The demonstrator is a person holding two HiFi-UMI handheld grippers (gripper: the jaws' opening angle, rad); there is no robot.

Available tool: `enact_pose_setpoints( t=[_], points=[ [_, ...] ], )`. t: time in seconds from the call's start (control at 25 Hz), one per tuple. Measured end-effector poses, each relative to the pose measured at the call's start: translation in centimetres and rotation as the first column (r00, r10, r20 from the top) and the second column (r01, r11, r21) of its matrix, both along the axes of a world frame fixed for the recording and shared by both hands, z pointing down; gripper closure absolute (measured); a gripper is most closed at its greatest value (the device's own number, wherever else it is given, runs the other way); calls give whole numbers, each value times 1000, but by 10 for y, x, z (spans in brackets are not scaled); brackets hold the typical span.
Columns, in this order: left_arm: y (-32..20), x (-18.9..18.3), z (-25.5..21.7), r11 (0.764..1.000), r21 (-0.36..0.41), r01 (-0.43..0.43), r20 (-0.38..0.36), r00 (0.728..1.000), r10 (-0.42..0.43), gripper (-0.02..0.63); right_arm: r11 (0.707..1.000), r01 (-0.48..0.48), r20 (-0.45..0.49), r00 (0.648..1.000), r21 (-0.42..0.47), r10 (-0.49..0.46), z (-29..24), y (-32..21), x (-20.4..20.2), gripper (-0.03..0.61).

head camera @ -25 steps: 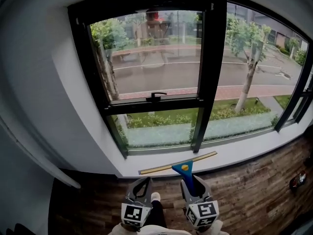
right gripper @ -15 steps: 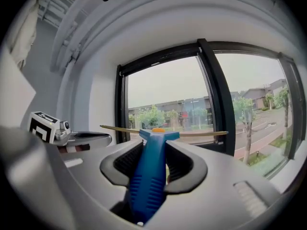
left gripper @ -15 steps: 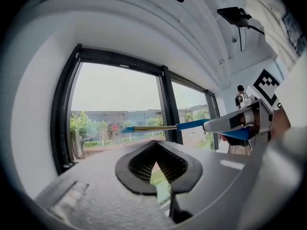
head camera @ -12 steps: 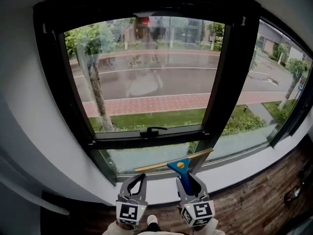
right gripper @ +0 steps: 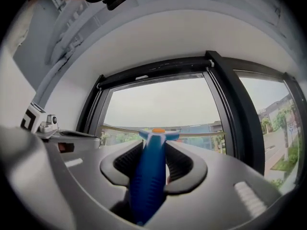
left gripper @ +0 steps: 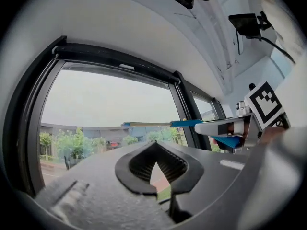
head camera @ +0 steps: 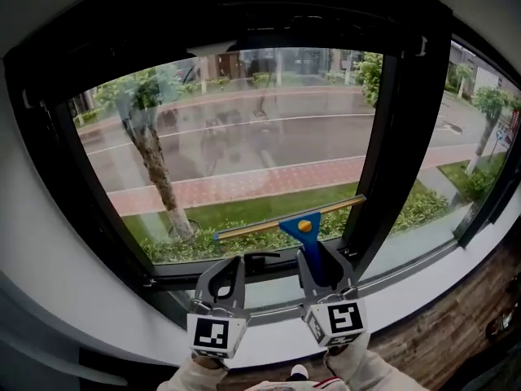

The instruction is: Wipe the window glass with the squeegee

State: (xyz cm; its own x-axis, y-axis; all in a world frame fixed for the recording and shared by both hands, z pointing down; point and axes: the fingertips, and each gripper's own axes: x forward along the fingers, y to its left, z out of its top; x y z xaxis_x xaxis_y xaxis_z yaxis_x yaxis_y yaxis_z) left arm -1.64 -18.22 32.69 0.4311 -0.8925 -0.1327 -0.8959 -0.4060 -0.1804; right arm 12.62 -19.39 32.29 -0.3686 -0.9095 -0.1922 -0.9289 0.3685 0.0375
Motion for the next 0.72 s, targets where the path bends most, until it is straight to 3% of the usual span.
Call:
enact_pose_setpoints(
  t=[0.24,0.4,0.72],
  points=[
    [-57,19,-93,993,120,-2,-6,1000,3,615,988,1,-3,1000,156,0,-98,-63,10,431],
    [-86,36,-150,987,160,-11,-29,999,16,615,961,-37,-1,999,273,39,-161,-86,22,430],
    [-124,66,-227,975,221,-28,-10,999,31,615,925,-84,26,996,369,80,-251,-139,42,430]
  ],
)
